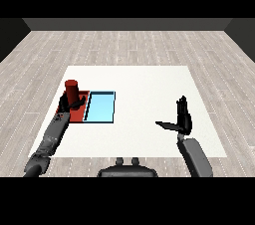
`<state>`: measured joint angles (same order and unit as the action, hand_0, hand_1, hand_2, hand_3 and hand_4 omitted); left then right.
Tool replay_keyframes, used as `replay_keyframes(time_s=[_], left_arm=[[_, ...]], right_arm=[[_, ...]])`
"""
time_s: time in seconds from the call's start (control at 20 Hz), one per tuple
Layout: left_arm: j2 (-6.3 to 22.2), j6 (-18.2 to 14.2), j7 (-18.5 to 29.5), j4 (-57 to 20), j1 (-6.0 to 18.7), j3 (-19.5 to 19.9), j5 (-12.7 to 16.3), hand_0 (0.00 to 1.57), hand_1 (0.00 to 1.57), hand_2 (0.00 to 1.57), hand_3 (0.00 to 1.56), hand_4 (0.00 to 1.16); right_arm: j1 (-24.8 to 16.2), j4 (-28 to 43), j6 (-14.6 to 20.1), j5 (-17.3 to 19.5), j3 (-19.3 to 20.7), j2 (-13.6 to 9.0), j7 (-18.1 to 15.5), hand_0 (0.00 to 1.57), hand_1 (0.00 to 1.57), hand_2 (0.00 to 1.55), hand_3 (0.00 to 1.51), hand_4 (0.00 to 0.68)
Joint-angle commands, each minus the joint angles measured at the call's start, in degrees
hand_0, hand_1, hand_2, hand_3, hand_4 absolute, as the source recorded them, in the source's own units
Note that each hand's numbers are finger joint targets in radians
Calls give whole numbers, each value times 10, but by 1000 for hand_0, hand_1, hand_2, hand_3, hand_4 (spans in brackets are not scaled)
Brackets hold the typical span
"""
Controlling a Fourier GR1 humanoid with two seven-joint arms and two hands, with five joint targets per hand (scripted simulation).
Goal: Pick the red can and put it in the red box
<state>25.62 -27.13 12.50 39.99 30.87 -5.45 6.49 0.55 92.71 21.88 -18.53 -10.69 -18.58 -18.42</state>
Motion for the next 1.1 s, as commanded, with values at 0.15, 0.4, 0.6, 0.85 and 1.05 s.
replay_keyframes(time_s=[0.15,0.4,0.6,0.85,1.05], left_arm=[[-9,6,45,-236,93,36,-24,1571,1571,1558,1497,1046],[-11,-14,-45,-321,121,18,-49,691,691,720,491,739],[-22,-2,-38,-358,99,23,-49,828,828,805,494,795],[-14,-19,-58,-374,96,64,-13,1285,1285,1170,0,698],[19,67,-99,-392,112,41,-36,0,0,0,0,0]], right_arm=[[31,-66,-11,7,9,21,-19,0,0,0,0,0],[52,-94,-22,-14,32,21,-15,0,0,0,0,0],[75,-130,-26,-9,35,28,-22,0,0,0,0,0],[86,-154,-27,-1,32,46,-45,0,0,0,0,0],[77,-152,-37,-10,47,44,-60,0,0,0,0,0]])
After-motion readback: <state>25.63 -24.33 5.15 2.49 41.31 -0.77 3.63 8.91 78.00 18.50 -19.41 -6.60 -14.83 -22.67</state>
